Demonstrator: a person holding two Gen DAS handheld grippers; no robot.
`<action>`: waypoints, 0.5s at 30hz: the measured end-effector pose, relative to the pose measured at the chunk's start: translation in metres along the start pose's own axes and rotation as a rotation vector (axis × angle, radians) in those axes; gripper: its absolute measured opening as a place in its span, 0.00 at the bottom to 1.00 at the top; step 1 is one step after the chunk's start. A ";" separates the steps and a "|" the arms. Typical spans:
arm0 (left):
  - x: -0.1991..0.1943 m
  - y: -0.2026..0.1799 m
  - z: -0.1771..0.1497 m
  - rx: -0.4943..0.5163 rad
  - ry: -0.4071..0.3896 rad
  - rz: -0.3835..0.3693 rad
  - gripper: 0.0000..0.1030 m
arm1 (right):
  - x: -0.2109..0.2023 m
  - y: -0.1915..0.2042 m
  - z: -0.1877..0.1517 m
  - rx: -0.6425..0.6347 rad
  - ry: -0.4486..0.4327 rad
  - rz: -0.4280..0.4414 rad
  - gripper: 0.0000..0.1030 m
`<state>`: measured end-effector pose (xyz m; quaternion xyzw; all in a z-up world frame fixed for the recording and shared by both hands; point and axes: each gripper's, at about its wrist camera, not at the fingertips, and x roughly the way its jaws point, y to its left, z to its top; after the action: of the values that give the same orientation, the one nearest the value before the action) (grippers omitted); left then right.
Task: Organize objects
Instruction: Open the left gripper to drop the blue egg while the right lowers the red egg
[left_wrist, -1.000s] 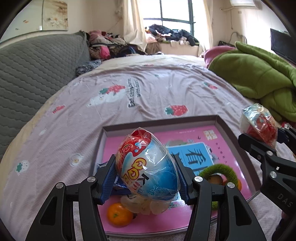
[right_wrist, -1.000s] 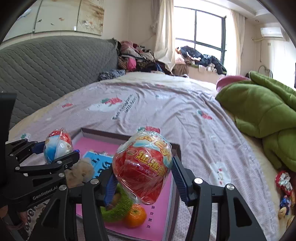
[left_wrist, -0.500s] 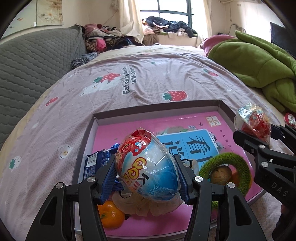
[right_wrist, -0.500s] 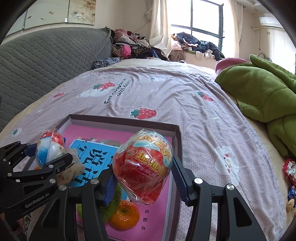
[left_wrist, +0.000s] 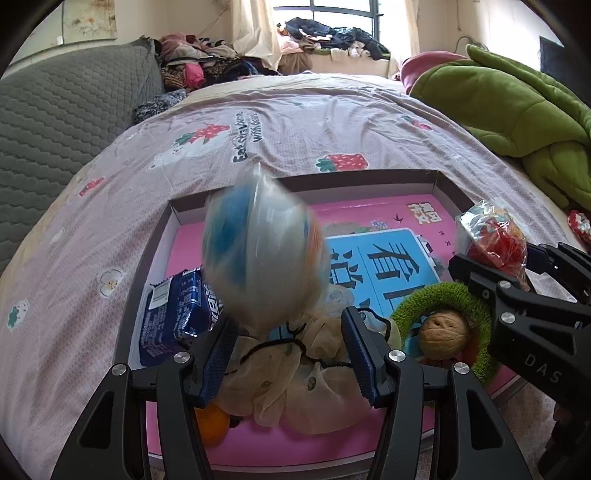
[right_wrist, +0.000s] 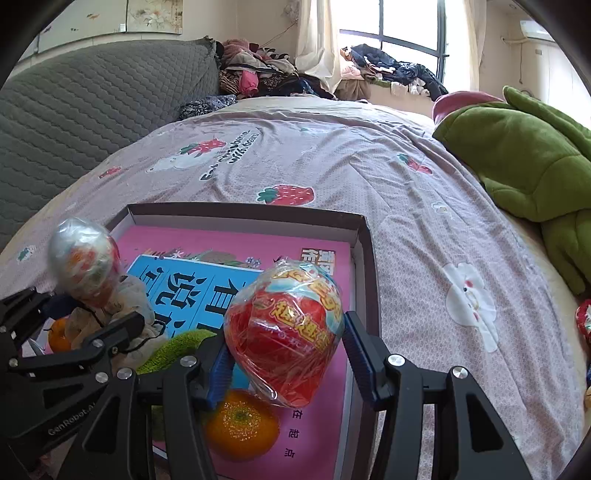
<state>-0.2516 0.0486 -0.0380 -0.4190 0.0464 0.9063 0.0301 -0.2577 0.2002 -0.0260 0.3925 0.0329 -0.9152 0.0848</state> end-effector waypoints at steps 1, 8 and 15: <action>0.001 0.001 -0.001 -0.003 0.003 -0.003 0.58 | 0.001 0.000 0.000 0.003 0.001 -0.001 0.53; -0.001 0.000 -0.002 -0.005 0.006 -0.001 0.58 | 0.003 -0.004 -0.001 0.035 -0.007 0.003 0.53; -0.004 0.000 -0.003 -0.010 0.007 -0.001 0.58 | 0.001 -0.002 0.001 0.027 -0.016 0.005 0.55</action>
<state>-0.2466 0.0477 -0.0370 -0.4223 0.0416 0.9051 0.0282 -0.2596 0.2021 -0.0255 0.3864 0.0189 -0.9185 0.0820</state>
